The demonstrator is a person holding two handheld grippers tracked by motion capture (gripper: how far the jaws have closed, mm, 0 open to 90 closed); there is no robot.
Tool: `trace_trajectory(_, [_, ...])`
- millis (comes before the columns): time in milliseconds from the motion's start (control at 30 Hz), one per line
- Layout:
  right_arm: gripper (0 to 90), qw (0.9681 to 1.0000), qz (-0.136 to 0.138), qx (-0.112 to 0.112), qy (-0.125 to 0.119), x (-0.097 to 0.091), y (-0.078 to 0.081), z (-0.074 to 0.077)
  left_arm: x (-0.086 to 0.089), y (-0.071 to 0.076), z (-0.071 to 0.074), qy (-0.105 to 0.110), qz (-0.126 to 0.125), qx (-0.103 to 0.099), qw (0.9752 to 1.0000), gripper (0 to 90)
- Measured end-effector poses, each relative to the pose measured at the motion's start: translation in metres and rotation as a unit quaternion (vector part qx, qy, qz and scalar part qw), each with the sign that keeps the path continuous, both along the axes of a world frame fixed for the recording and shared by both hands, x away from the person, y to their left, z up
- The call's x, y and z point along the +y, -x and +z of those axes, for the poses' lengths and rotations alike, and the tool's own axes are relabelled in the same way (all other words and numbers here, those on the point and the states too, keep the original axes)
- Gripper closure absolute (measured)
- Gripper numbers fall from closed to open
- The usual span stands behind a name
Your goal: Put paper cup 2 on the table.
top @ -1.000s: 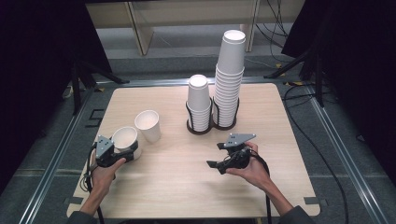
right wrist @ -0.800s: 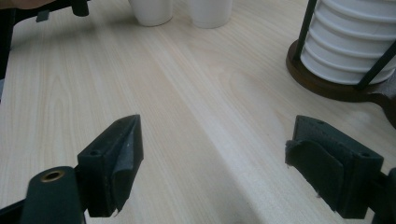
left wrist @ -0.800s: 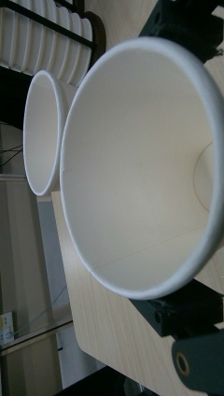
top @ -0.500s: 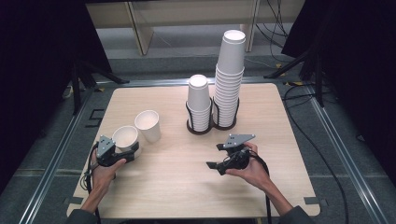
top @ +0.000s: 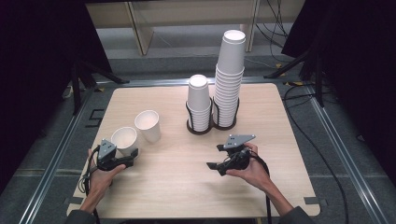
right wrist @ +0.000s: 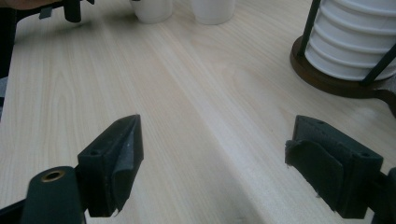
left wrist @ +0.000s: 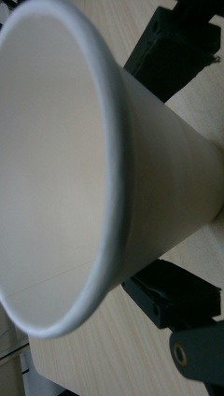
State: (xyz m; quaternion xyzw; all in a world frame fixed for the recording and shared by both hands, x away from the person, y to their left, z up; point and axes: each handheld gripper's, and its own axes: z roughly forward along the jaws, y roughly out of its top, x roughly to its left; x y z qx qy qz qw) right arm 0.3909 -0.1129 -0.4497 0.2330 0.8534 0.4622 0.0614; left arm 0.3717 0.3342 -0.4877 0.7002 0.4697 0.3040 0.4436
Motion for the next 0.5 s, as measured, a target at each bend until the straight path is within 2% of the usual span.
trace_trajectory(67, [18.4,1.0000,0.002,-0.008,0.002,-0.001,0.000,0.000,0.000,0.003,0.000,-0.001,0.003,0.006,1.0000,14.0])
trace_trajectory(100, [18.4,1.0000,0.002,-0.009,0.002,-0.001,0.000,0.000,0.001,0.005,-0.002,0.005,0.004,0.006,1.0000,14.1])
trace_trajectory(167, [18.4,1.0000,0.002,-0.007,0.003,-0.002,0.000,-0.001,0.001,0.010,-0.002,-0.003,0.002,0.017,0.9998,14.1])
trace_trajectory(200, [18.4,1.0000,-0.001,0.000,0.001,-0.002,0.002,-0.001,0.001,0.012,-0.002,-0.001,0.004,0.017,0.9998,14.1])
trace_trajectory(267, [18.4,1.0000,0.002,-0.003,0.001,-0.003,0.001,-0.001,0.003,0.017,0.001,0.006,0.003,0.013,0.9999,14.1])
trace_trajectory(333, [18.5,1.0000,-0.004,0.002,0.001,-0.004,0.002,-0.001,0.005,0.022,0.004,0.013,0.005,0.013,0.9998,14.1])
trace_trajectory(367, [18.5,1.0000,-0.003,0.001,0.002,-0.005,0.002,-0.002,0.006,0.026,0.005,0.024,0.006,0.010,0.9996,14.1])
trace_trajectory(500, [18.3,0.9999,-0.011,0.001,-0.001,-0.007,0.003,-0.001,0.006,0.040,0.009,0.026,-0.004,0.009,0.9996,14.1])
